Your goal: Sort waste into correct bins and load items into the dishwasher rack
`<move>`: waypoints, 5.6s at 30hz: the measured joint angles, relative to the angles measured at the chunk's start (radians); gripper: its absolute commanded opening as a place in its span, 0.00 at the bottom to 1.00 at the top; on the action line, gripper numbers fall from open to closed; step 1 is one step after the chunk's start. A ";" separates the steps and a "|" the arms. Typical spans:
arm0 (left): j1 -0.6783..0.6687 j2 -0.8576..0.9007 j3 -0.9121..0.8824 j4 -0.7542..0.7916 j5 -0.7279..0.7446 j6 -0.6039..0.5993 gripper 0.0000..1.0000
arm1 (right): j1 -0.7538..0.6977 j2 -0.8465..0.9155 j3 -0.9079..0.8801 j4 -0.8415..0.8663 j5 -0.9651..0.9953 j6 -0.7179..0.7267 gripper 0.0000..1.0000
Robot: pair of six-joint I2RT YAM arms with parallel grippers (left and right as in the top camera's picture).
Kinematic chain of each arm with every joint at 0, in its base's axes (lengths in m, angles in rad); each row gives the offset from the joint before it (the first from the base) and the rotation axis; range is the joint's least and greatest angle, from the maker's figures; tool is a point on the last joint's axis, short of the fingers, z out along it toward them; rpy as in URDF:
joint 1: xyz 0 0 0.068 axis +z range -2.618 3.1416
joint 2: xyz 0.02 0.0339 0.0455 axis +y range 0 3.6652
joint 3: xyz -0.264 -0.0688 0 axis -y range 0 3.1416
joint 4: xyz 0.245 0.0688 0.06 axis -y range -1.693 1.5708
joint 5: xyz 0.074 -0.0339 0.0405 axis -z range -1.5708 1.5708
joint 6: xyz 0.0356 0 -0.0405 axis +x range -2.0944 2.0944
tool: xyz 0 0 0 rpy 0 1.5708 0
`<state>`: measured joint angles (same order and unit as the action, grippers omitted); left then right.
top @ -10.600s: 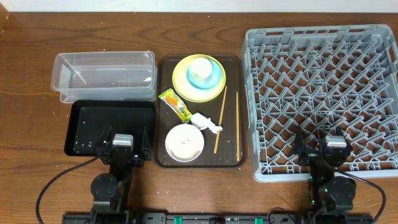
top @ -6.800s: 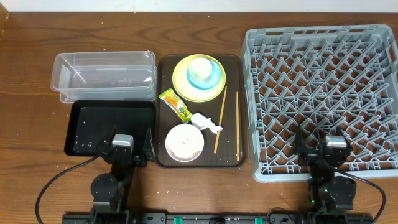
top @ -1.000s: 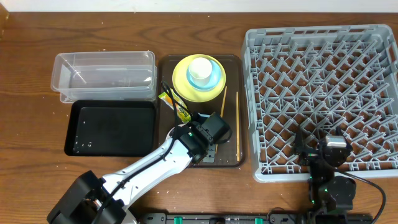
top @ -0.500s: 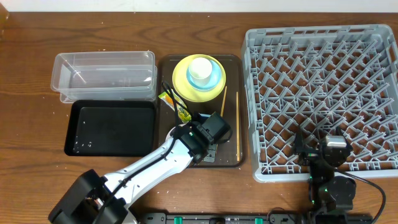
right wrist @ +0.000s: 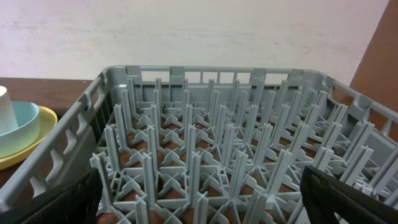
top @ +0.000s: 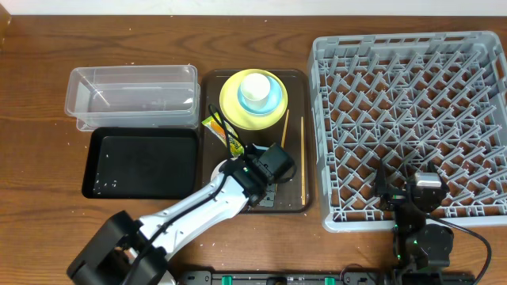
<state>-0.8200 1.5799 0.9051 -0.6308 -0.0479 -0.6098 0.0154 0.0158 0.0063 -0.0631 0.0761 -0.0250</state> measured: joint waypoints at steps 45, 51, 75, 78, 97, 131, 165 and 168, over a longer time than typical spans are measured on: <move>0.035 -0.167 0.005 -0.036 -0.011 0.060 0.06 | 0.000 0.000 0.000 0.000 0.000 0.000 0.99; 0.108 -0.245 0.005 -0.050 -0.011 0.068 0.10 | 0.000 0.000 0.000 0.000 0.000 0.000 0.99; 0.697 -0.431 0.023 -0.089 0.333 0.245 0.11 | 0.000 0.000 0.000 0.000 0.000 0.000 0.99; 0.694 -0.423 0.023 -0.132 0.338 0.253 0.16 | 0.000 0.000 0.000 0.000 0.000 0.000 0.99; 0.357 -0.250 0.023 -0.158 0.198 0.271 0.34 | 0.000 0.000 0.000 0.000 0.000 0.000 0.99; 0.338 -0.246 0.023 -0.166 0.172 0.270 0.34 | 0.000 0.000 0.000 0.000 0.000 0.000 0.99; 0.182 -0.246 0.023 -0.117 0.172 0.244 0.34 | 0.000 0.000 0.000 0.000 0.000 0.000 0.99; 0.163 -0.246 0.023 -0.105 0.172 0.241 0.33 | 0.000 0.000 0.000 0.000 0.000 0.000 0.99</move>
<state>-0.6571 1.3342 0.9279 -0.7357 0.1238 -0.3691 0.0154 0.0158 0.0063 -0.0631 0.0761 -0.0250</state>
